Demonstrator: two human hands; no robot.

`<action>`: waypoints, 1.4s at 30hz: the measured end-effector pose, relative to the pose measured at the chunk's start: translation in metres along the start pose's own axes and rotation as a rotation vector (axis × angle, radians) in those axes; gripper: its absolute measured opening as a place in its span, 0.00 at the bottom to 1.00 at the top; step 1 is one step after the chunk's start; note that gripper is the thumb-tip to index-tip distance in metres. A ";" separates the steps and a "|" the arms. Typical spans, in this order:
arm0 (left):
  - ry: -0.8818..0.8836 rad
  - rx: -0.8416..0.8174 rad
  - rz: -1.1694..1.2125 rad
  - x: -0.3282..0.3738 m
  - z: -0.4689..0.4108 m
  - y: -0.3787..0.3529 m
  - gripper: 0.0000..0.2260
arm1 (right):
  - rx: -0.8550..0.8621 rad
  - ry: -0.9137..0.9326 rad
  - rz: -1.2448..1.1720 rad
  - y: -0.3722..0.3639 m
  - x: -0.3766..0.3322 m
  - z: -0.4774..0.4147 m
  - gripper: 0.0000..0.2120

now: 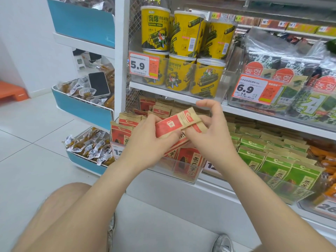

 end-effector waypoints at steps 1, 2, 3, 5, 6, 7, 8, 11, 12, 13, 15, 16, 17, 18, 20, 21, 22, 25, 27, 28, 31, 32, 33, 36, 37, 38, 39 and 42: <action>-0.007 0.017 0.016 -0.001 0.000 0.002 0.19 | -0.038 0.039 0.101 0.001 0.002 -0.001 0.24; -0.005 0.029 0.042 -0.001 0.000 0.004 0.21 | -0.066 0.069 0.195 0.002 0.003 -0.002 0.22; 0.002 0.046 0.077 -0.002 0.000 0.007 0.22 | -0.065 0.083 0.265 0.004 0.005 -0.003 0.17; 0.027 0.101 0.178 0.000 0.000 0.012 0.25 | -0.017 0.092 0.289 0.009 0.007 -0.005 0.10; 0.051 0.139 0.264 0.002 0.000 0.015 0.27 | 0.003 0.089 0.270 0.012 0.007 -0.006 0.08; 0.085 0.177 0.368 0.003 0.001 0.016 0.28 | 0.027 0.087 0.248 0.014 0.007 -0.006 0.07; 0.122 0.207 0.475 0.004 0.002 0.016 0.29 | 0.056 0.089 0.230 0.015 0.006 -0.006 0.07; 0.217 0.173 0.740 0.008 0.001 0.012 0.28 | 0.127 0.075 0.185 0.016 0.007 -0.006 0.07; 0.226 0.133 0.804 0.009 0.000 0.009 0.26 | 0.137 0.065 0.180 0.015 0.007 -0.005 0.07; 0.220 0.105 0.839 0.010 0.001 0.007 0.25 | 0.139 0.058 0.176 0.014 0.008 -0.005 0.07; 0.186 0.081 0.869 0.012 0.002 0.004 0.28 | 0.143 0.057 0.168 0.013 0.009 -0.004 0.07; 0.164 0.064 0.888 0.013 0.002 0.003 0.31 | 0.145 0.053 0.148 0.013 0.008 -0.004 0.07; 0.145 0.049 0.898 0.014 0.003 0.002 0.33 | 0.141 0.046 0.116 0.014 0.008 -0.005 0.07; 0.136 0.047 0.897 0.013 0.003 0.001 0.35 | 0.127 0.036 0.077 0.015 0.006 -0.006 0.08; 0.140 0.066 0.884 0.012 0.002 0.003 0.35 | 0.097 0.041 0.063 0.018 0.007 -0.008 0.13; 0.132 0.067 0.865 0.012 0.002 0.004 0.33 | 0.081 0.062 0.121 0.020 0.009 -0.009 0.18; 0.105 0.058 0.815 0.012 0.002 0.007 0.31 | 0.051 0.086 0.199 0.022 0.009 -0.009 0.25; -0.036 0.070 0.589 0.016 0.004 0.015 0.26 | -0.052 0.196 0.383 0.020 0.011 -0.005 0.37; -0.081 0.154 0.561 0.019 0.007 0.017 0.23 | -0.094 0.216 0.416 0.015 0.011 -0.002 0.35; -0.086 0.206 0.575 0.021 0.008 0.017 0.20 | -0.099 0.205 0.436 0.012 0.012 -0.002 0.33; -0.094 0.231 0.628 0.024 0.010 0.012 0.12 | -0.063 0.198 0.521 0.006 0.017 -0.002 0.26; -0.111 0.201 0.619 0.025 0.011 0.010 0.11 | -0.063 0.226 0.533 0.003 0.018 -0.002 0.25; -0.132 0.177 0.596 0.027 0.011 0.008 0.11 | -0.075 0.254 0.530 0.001 0.018 -0.002 0.24; -0.123 0.187 0.590 0.027 0.011 0.006 0.10 | -0.117 0.258 0.463 -0.004 0.015 -0.001 0.24; -0.096 0.198 0.614 0.026 0.010 0.007 0.10 | -0.113 0.264 0.449 -0.004 0.014 -0.001 0.24; -0.068 0.204 0.635 0.025 0.010 0.008 0.10 | -0.104 0.271 0.441 -0.004 0.013 -0.001 0.25; -0.048 0.206 0.646 0.024 0.009 0.008 0.10 | -0.095 0.276 0.441 -0.004 0.012 -0.001 0.25; -0.043 0.203 0.632 0.024 0.010 0.007 0.10 | -0.072 0.281 0.408 -0.004 0.010 0.003 0.31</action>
Point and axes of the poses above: each hand's wrist, its own z-axis away from the middle knuckle, its own y-axis out of the back of the hand, x = y × z, the point moved 1 cm from there along -z, towards the middle knuckle
